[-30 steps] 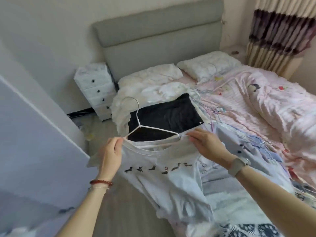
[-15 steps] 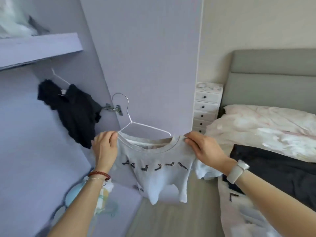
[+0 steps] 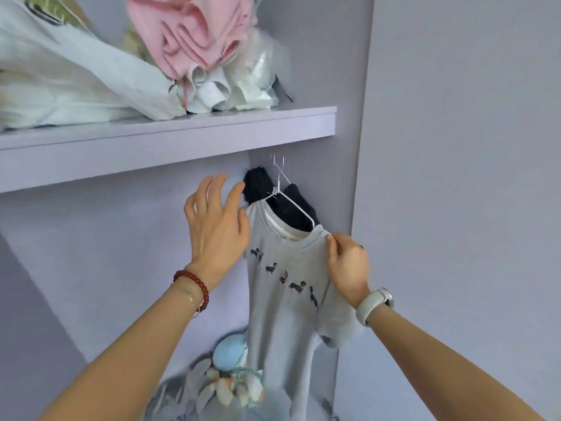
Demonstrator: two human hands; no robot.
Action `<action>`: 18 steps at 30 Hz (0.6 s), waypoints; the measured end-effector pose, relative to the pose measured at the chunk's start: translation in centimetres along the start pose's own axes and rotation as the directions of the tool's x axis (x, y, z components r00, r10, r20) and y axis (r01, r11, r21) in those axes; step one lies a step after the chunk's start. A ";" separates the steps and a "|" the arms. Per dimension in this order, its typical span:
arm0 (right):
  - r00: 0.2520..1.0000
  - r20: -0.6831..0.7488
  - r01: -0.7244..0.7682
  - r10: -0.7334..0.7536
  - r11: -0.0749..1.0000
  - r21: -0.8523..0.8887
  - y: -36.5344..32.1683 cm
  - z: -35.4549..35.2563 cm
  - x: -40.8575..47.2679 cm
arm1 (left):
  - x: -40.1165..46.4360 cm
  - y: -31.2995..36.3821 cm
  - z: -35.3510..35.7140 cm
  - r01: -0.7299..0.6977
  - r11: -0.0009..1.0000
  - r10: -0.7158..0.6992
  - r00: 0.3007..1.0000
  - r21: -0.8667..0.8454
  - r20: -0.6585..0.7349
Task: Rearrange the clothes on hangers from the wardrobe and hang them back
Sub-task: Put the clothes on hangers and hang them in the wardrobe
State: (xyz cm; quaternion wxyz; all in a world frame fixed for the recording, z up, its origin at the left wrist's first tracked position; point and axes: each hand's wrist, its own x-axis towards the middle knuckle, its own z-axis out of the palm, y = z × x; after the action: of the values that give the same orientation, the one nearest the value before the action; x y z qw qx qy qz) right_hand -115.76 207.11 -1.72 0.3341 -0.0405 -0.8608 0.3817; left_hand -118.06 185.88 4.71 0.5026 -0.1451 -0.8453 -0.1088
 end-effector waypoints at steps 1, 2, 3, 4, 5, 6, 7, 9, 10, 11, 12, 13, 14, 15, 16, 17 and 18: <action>1.000 -0.003 -0.024 0.024 0.999 0.042 -0.2 1.4 1.5 | 1.2 -0.3 0.3 -0.025 0.998 0.026 0.999 0.050 -0.019; 0.999 -0.006 -0.048 0.049 0.996 0.071 -0.4 2.6 2.9 | 2.3 -0.6 0.7 -0.037 0.994 0.041 0.999 0.107 -0.029; 0.997 -0.006 -0.071 0.071 0.993 0.092 -0.5 3.8 4.4 | 3.4 -0.9 1.2 -0.031 0.984 0.037 0.999 0.173 -0.033; 0.997 -0.002 -0.080 0.080 0.991 0.111 -0.6 4.8 5.8 | 4.2 -1.1 1.8 -0.013 0.969 0.022 0.999 0.245 -0.034; 0.997 0.001 -0.076 0.076 0.989 0.129 -0.8 6.0 7.5 | 5.0 -1.4 2.5 0.010 0.948 0.002 0.999 0.319 -0.037; 0.997 -0.001 -0.076 0.077 0.987 0.139 -0.8 6.9 8.7 | 5.2 -1.6 3.1 0.024 0.928 -0.010 0.999 0.372 -0.039; 0.997 -0.002 -0.078 0.080 0.985 0.156 -0.9 7.8 9.9 | 5.3 -1.7 3.7 0.030 0.909 -0.012 0.999 0.416 -0.047; 0.998 0.004 -0.062 0.063 0.980 0.190 -1.1 9.7 12.6 | 5.5 -2.2 5.0 0.045 0.874 -0.007 0.997 0.483 -0.080; 0.999 0.007 -0.051 0.051 0.978 0.201 -1.1 10.6 13.8 | 5.6 -2.4 5.4 0.055 0.863 -0.005 0.995 0.503 -0.100; 0.999 0.010 -0.042 0.041 0.977 0.209 -1.2 11.5 14.9 | 5.7 -2.6 5.8 0.064 0.851 -0.006 0.994 0.522 -0.113; 0.999 0.020 -0.042 0.039 0.975 0.217 -1.3 12.2 15.7 | 5.8 -2.8 6.0 0.072 0.838 -0.006 0.992 0.540 -0.123; 0.998 0.044 -0.055 0.046 0.974 0.220 -1.3 12.9 16.4 | 5.9 -2.9 6.2 0.076 0.826 -0.005 0.992 0.559 -0.128; 0.995 0.078 -0.078 0.062 0.974 0.212 -1.2 13.5 16.8 | 5.9 -3.0 6.4 0.078 0.816 -0.004 0.992 0.573 -0.129; 0.990 0.115 -0.104 0.083 0.975 0.194 -0.9 14.0 17.0 | 5.9 -3.2 6.4 0.079 0.807 -0.003 0.992 0.585 -0.129; 0.984 0.145 -0.127 0.103 0.977 0.173 -0.5 14.5 16.8 | 5.8 -3.3 6.5 0.080 0.802 -0.003 0.992 0.592 -0.129; 0.979 0.167 -0.143 0.116 0.977 0.160 0.0 14.9 16.5 | 5.8 -3.4 6.6 0.083 0.797 -0.004 0.991 0.598 -0.133; 0.976 0.182 -0.148 0.119 0.976 0.158 0.5 15.2 16.0 | 5.8 -3.6 6.7 0.087 0.792 -0.004 0.990 0.604 -0.138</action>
State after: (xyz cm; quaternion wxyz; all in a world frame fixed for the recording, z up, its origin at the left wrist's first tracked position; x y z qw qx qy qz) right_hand -137.44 203.08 -0.68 0.2344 -0.0365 -0.8458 0.4778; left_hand -127.39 185.51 6.51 0.5734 0.0520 -0.8042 0.1477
